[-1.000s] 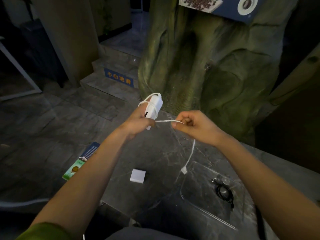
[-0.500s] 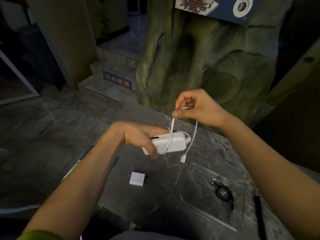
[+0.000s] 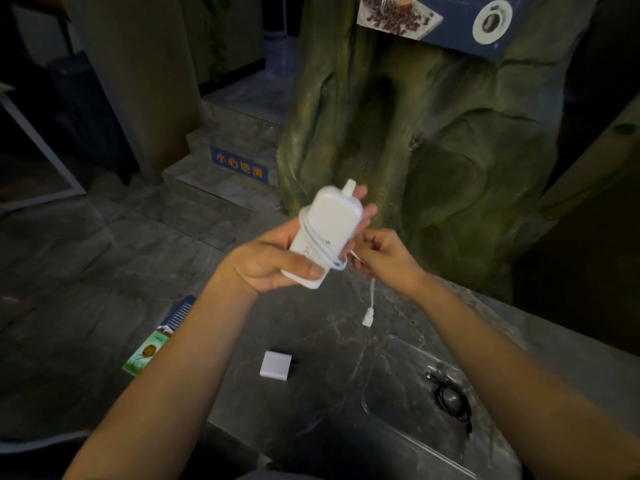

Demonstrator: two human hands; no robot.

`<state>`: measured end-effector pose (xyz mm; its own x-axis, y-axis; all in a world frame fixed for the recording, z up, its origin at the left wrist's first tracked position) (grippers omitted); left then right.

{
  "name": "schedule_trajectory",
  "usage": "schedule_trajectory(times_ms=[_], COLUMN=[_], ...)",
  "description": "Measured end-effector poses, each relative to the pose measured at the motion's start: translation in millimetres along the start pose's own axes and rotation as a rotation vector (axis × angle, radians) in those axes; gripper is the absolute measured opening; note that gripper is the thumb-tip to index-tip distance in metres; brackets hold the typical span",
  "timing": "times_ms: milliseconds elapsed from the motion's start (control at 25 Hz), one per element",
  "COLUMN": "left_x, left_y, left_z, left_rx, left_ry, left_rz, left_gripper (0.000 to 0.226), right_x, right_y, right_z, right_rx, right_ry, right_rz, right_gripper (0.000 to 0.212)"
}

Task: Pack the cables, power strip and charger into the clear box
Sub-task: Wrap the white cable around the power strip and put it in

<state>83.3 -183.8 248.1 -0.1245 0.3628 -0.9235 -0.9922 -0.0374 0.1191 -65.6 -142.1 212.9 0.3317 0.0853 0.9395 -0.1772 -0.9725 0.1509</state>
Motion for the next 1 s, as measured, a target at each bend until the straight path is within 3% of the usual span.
schedule_trajectory(times_ms=[120, 280, 560, 720, 920, 1000], left_x=[-6.6, -9.6, -6.9, -5.9, 20.0, 19.6], left_y=[7.7, 0.3, -10.8, 1.3, -1.1, -0.1], left_z=[-8.1, -33.6, -57.9, -41.0, -41.9, -35.7], left_rx=[-0.178, -0.656, -0.956, -0.799, -0.579, -0.500], left_ry=[-0.115, -0.081, 0.767, 1.126, 1.134, 1.194], left_rz=[0.101, 0.098, -0.283, -0.348, -0.691, -0.734], left_gripper=[0.087, 0.062, 0.073, 0.069, 0.073, 0.070], right_x=[-4.4, -4.7, -11.7, 12.3, 34.0, 42.7], right_y=[-7.2, -14.1, -26.9, -24.9, -14.1, -12.8], right_z=[5.1, -1.1, -16.9, -22.9, -33.1, -36.6], right_rx=[-0.027, 0.008, 0.111, 0.084, 0.079, 0.057], right_ry=[-0.085, -0.152, -0.285, -0.491, -0.652, -0.692], right_rz=[0.029, 0.012, 0.050, -0.066, -0.204, -0.260], right_gripper=[0.039, 0.025, 0.017, 0.011, 0.012, 0.018])
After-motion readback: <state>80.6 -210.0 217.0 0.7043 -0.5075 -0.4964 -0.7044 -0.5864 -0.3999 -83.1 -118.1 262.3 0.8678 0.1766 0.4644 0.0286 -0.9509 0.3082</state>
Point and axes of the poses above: each hand's wrist, its own y-axis towards the middle knuckle, its own z-axis out of the palm, x = y × z, the point moved 5 cm from there along y, towards the middle knuckle, and after that the axes turned 6 degrees about -z, right-handed, at the moved point
